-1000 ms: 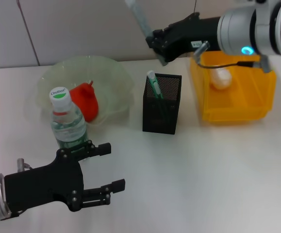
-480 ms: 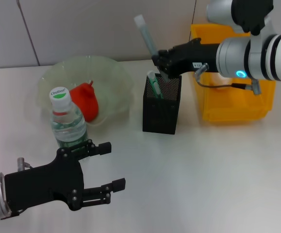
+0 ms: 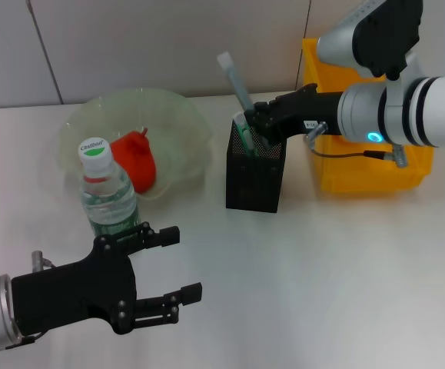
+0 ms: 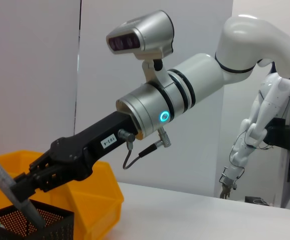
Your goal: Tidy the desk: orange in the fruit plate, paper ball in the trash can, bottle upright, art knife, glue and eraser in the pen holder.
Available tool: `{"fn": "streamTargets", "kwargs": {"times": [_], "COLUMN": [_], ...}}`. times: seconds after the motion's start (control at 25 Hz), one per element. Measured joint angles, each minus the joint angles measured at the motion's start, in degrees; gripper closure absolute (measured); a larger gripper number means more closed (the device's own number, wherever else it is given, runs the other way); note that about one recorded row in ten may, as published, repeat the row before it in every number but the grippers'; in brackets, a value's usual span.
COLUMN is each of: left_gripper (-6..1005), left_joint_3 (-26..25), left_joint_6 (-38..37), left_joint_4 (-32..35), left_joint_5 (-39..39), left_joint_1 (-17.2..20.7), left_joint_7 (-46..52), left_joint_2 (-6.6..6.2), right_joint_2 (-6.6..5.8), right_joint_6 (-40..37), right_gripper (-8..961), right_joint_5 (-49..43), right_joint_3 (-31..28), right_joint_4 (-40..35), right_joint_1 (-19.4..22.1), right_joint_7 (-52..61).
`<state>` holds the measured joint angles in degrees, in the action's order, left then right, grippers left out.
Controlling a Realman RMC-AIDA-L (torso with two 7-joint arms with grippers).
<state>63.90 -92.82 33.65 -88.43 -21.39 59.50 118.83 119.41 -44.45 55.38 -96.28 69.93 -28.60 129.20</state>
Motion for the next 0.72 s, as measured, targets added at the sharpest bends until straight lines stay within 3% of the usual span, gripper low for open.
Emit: {"fn": "streamTargets", "kwargs": {"times": [0.72], "left_gripper": [165], "left_joint_3": [0.0], "left_joint_6": [-0.1], "left_joint_4": [-0.1], "left_joint_5": [0.0], "left_joint_1": [-0.1], "left_joint_7": [0.0], "left_joint_2": [-0.09], "right_joint_2": [-0.02], "right_joint_6": [0.2], "right_gripper": [818], "right_joint_5": [0.3], "right_joint_3": [1.8], "right_joint_4": [-1.8], "right_joint_1": [-0.9], "right_joint_7": [-0.8]}}
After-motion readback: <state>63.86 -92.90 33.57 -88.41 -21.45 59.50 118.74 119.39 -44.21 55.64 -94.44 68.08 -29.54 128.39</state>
